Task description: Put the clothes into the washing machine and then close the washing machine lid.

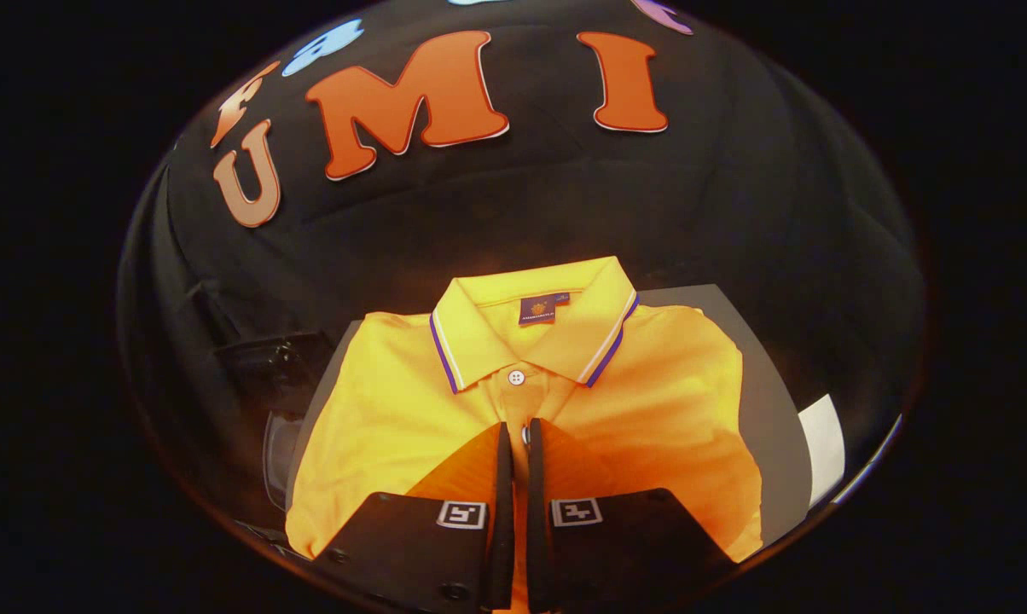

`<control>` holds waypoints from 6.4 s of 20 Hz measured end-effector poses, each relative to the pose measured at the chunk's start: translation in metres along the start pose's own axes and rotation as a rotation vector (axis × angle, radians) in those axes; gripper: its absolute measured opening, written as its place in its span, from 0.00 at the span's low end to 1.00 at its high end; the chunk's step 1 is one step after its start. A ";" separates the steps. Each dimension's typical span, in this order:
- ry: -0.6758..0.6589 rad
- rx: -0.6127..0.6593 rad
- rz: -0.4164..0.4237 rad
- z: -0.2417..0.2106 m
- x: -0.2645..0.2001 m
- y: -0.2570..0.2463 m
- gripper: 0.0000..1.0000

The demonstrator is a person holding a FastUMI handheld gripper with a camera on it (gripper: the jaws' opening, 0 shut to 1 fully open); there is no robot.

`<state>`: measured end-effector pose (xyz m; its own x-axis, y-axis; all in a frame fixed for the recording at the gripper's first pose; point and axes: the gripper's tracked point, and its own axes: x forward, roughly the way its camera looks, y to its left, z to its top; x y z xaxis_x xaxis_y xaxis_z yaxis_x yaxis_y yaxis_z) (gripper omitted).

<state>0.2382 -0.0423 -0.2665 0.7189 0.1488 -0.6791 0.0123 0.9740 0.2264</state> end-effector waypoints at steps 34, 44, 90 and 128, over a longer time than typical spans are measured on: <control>-0.033 -0.052 0.443 -0.074 -0.020 0.417 0.14; 0.176 -0.087 0.319 -0.165 0.138 0.412 0.14; 0.130 -0.163 0.076 -0.215 0.176 0.371 0.99; -0.209 -0.251 0.052 -0.019 0.134 0.425 1.00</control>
<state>0.3261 0.3952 -0.2742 0.8414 0.1861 -0.5074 -0.1812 0.9816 0.0597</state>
